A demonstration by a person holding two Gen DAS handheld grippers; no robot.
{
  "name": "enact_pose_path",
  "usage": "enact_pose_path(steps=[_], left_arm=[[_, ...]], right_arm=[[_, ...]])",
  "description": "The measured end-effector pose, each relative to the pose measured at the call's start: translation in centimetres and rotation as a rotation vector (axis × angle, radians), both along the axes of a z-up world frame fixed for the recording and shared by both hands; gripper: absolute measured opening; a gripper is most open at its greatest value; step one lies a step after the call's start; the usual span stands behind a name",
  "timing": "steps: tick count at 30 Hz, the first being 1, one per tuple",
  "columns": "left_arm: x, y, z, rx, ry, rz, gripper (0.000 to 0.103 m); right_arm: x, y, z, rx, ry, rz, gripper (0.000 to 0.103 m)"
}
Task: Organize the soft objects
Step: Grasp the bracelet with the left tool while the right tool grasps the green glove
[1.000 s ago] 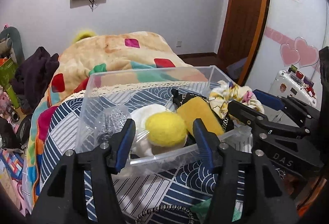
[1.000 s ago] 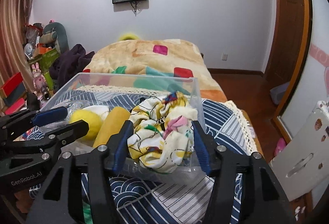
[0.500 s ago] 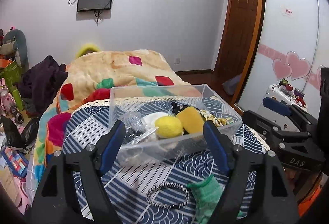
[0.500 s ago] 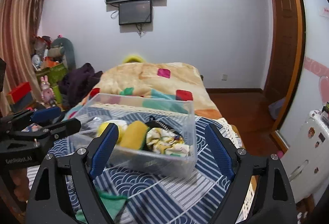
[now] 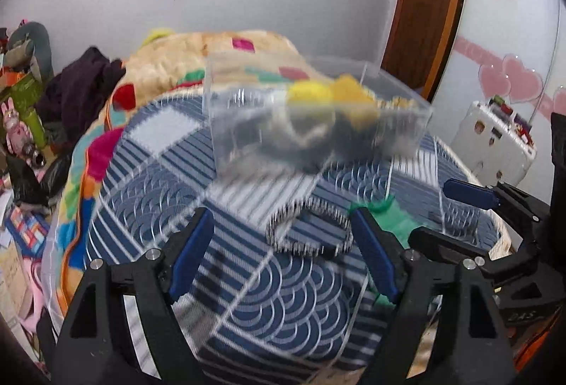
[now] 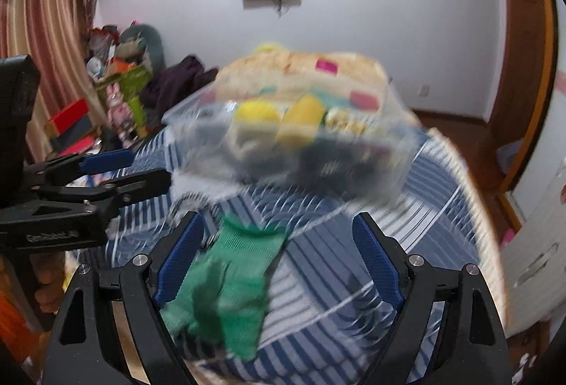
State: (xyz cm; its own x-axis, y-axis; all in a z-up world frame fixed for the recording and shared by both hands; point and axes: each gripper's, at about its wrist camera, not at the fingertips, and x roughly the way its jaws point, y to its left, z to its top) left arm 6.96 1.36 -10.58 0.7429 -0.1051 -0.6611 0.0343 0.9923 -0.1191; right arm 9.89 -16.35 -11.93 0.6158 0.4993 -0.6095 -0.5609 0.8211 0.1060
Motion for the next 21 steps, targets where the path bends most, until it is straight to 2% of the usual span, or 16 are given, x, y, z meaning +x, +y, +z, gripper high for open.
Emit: enact_pose_path(steps=[4, 6, 8, 14, 19, 20, 21], left_arm=[[-0.5, 0.0, -1.5, -0.003, 0.038, 0.0, 0.08], [-0.5, -0.1, -2.0, -0.012, 0.05, -0.008, 0.08], [-0.4, -0.3, -2.3, -0.015, 0.06, -0.02, 0.08], [0.5, -1.6, -2.6, 0.015, 0.061, -0.042, 0.08], [1.6, -2.5, -2.8, 0.025, 0.051, -0.067, 0.079], [1.8, -2.6, -2.9, 0.032, 0.047, -0.067, 0.077], [1.9, -2.7, -2.9, 0.039, 0.042, -0.07, 0.069]], right_arm=[[0.1, 0.9, -1.2, -0.002, 0.062, 0.065, 0.083], [0.1, 1.3, -1.7, -0.014, 0.073, 0.082, 0.072], [0.3, 1.9, -2.0, -0.016, 0.092, 0.106, 0.05], [0.1, 2.0, -1.5, -0.01, 0.061, 0.101, 0.021], [0.1, 1.1, -1.1, -0.009, 0.025, 0.041, 0.013], [0.1, 0.9, -1.0, -0.001, 0.022, 0.031, 0.013], [0.1, 0.6, -0.8, 0.006, 0.02, 0.022, 0.013]])
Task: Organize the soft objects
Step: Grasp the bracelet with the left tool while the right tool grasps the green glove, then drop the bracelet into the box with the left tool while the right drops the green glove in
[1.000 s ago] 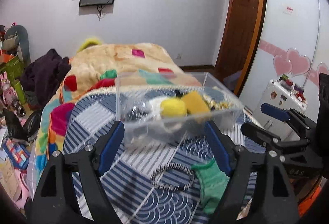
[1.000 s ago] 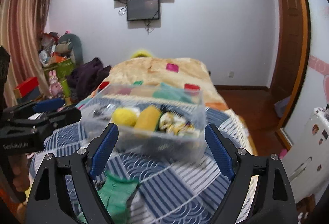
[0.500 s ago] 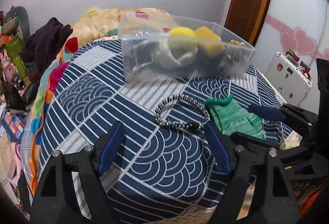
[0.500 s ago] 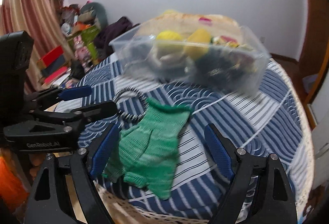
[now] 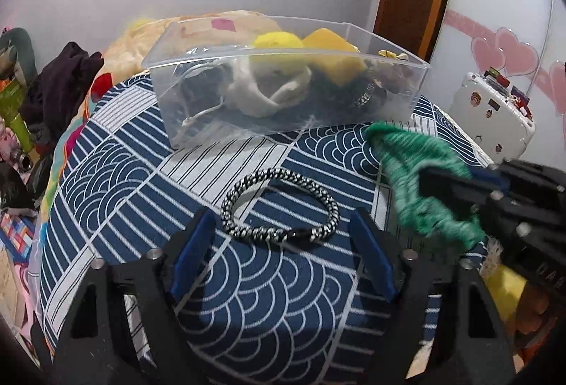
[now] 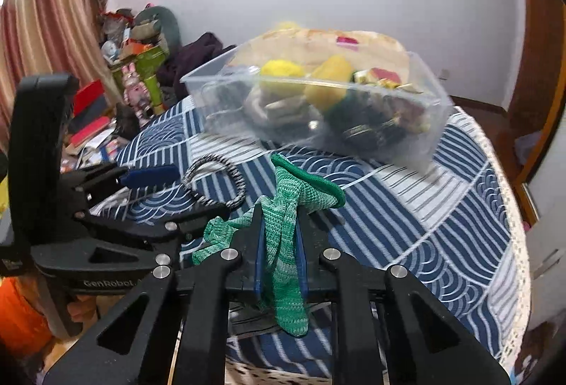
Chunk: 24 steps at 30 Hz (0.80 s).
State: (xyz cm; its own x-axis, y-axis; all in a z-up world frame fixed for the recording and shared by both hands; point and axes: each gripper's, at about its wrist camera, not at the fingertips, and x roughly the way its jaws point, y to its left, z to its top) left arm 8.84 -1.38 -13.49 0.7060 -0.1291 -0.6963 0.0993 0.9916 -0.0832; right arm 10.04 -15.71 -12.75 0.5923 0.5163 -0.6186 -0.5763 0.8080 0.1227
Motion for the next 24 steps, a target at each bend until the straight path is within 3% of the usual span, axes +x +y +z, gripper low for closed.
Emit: enact_pose_path(steps=[7, 9, 24], left_arm=[[-0.2, 0.7, 0.4, -0.027, -0.004, -0.009, 0.023], [-0.1, 1.0, 0.6, -0.041, -0.003, -0.005, 0.019], [0.6, 2.8, 7.6, -0.079, -0.175, 0.022, 0.018]], right_arm=[[0.3, -1.7, 1.1, 0.035, -0.032, -0.052, 0.013], [0.3, -2.1, 1.5, 0.037, -0.043, -0.059, 0.013], [2.4, -2.8, 5.9, 0.067, -0.188, -0.134, 0.013]])
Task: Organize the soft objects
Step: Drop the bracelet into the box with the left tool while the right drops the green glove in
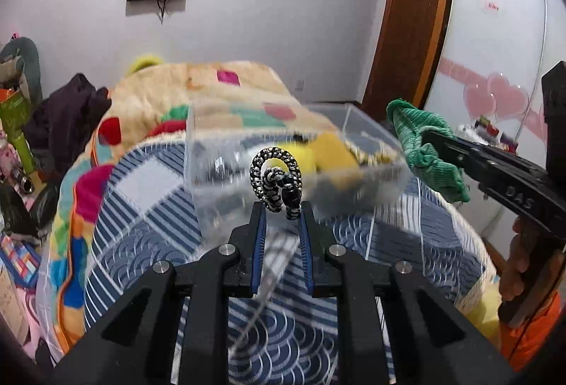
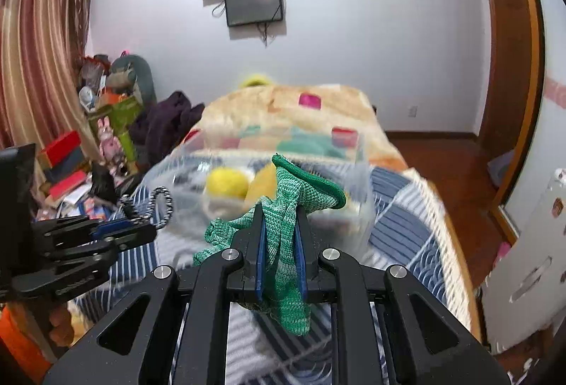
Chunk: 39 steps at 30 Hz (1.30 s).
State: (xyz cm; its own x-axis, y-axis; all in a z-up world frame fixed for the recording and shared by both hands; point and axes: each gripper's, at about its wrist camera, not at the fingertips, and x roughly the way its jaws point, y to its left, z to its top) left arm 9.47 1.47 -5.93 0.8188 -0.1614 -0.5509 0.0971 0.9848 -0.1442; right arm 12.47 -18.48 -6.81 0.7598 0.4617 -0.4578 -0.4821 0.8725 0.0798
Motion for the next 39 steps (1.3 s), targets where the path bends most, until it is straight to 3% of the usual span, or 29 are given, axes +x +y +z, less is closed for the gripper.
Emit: enact_pose_path(steps=[7, 17, 21, 24, 26, 34, 39], left_arm=[[3.3, 0.4, 1.2, 0.0, -0.006, 0.011, 0.018], [7.8, 1.4, -1.2, 0.011, 0.054, 0.064, 0.019], [7.9, 1.1, -2.0, 0.034, 0.063, 0.062, 0.038], [7.2, 0.6, -2.0, 0.064, 0.04, 0.067, 0.055], [6.7, 0.2, -2.0, 0.079, 0.029, 0.061, 0.057], [4.6, 0.4, -0.8, 0.056, 0.0, 0.049, 0.064], [2.6, 0.1, 1.0, 0.061, -0.063, 0.045, 0.066]], right_arm=[[2.4, 1.1, 1.2, 0.003, -0.046, -0.04, 0.013], [5.1, 2.5, -2.1, -0.048, 0.048, -0.056, 0.013], [4.8, 2.2, -1.9, -0.053, 0.038, -0.057, 0.018], [4.5, 1.7, -1.9, -0.056, 0.042, -0.071, 0.039], [4.6, 1.5, -1.8, -0.055, 0.04, -0.083, 0.051], [4.0, 0.1, -0.5, -0.028, 0.03, -0.08, 0.073], [2.7, -0.2, 1.3, -0.007, -0.026, -0.065, 0.074]])
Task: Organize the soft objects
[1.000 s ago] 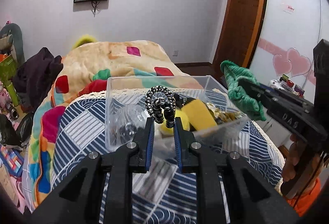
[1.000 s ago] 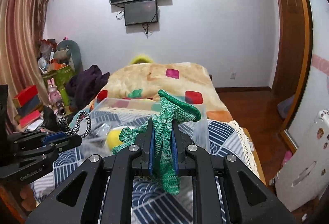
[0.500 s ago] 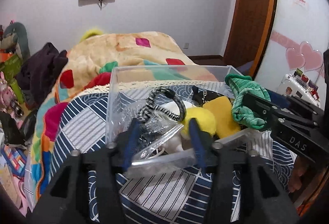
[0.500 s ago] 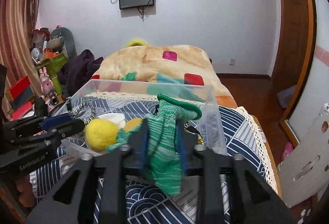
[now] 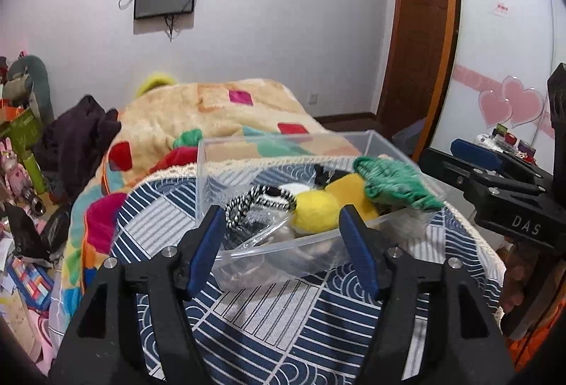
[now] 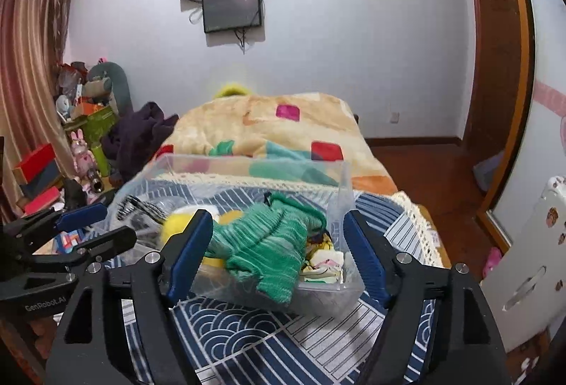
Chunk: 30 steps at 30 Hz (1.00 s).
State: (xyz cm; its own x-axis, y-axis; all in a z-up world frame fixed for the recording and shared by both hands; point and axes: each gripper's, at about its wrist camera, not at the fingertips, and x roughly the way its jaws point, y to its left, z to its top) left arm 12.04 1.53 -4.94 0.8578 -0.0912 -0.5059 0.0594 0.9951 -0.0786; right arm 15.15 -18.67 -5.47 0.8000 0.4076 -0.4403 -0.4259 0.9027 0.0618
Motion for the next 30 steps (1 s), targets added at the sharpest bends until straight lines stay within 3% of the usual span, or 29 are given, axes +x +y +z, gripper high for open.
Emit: enact_pose_path(steps=[6, 13, 18, 20, 30], left_arm=[[-2.7, -0.4, 3.1, -0.005, -0.103, 0.001, 0.067], [-5.8, -0.6, 6.1, -0.007, -0.224, 0.023, 0.077], [-7.2, -0.2, 7.2, -0.031, -0.267, 0.039, 0.089], [-7.7, -0.1, 7.5, -0.034, -0.282, 0.041, 0.091], [-8.7, -0.2, 7.2, -0.017, -0.301, 0.057, 0.098]], right_arm=[[-2.3, -0.4, 2.4, 0.034, -0.09, 0.019, 0.078], [-4.9, -1.2, 4.5, 0.086, -0.179, 0.036, 0.082], [-6.1, -1.5, 5.3, 0.109, -0.22, 0.043, 0.091], [-6.6, -1.5, 5.6, 0.115, -0.243, 0.039, 0.102], [-7.2, -1.5, 4.8, 0.135, -0.247, 0.025, 0.103]])
